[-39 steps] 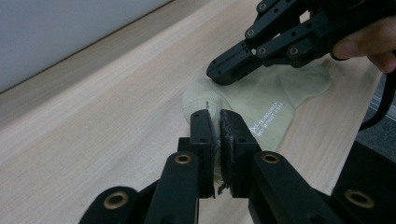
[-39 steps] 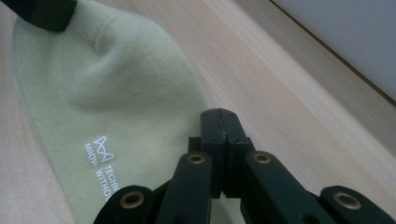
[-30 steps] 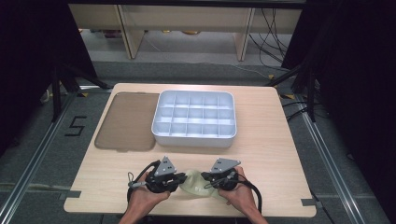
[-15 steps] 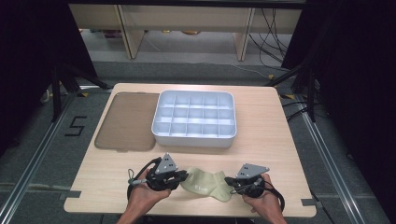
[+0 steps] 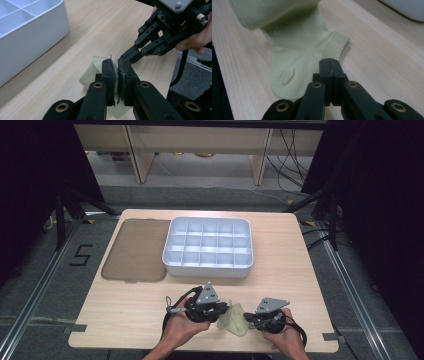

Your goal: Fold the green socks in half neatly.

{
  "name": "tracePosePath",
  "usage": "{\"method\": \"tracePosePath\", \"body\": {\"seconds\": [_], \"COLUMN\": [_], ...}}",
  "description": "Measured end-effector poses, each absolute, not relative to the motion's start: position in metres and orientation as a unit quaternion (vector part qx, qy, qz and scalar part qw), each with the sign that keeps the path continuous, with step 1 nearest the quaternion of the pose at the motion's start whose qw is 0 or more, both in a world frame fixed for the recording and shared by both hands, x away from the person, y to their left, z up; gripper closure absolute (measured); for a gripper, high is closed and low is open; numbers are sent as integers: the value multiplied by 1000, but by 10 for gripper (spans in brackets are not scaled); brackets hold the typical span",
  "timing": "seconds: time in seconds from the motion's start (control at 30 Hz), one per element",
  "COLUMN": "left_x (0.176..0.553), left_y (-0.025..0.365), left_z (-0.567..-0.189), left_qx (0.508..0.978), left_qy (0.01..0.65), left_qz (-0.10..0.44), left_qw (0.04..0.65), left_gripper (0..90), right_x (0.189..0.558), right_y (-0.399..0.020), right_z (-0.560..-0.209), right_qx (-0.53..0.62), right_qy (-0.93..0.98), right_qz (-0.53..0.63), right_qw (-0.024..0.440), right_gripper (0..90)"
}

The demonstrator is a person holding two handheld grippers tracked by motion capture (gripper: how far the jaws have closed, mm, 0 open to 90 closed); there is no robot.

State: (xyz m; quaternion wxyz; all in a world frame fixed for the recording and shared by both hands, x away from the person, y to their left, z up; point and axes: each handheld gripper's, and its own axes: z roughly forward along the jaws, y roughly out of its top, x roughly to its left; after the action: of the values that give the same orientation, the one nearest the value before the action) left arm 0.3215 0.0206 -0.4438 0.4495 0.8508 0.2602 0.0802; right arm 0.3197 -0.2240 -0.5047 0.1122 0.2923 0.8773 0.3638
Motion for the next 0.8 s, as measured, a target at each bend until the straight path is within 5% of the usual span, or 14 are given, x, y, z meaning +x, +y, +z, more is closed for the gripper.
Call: {"method": "tracePosePath", "body": {"seconds": [0.8], "left_x": [337], "left_y": [-15], "left_z": [-475], "left_qx": [866], "left_qy": [262], "left_qz": [72], "left_qw": [419], "left_gripper": [828], "right_x": [328], "right_y": [-244], "right_z": [-505], "right_qx": [331], "right_qy": [860], "right_qz": [377], "right_qw": [93], "right_gripper": [891]}}
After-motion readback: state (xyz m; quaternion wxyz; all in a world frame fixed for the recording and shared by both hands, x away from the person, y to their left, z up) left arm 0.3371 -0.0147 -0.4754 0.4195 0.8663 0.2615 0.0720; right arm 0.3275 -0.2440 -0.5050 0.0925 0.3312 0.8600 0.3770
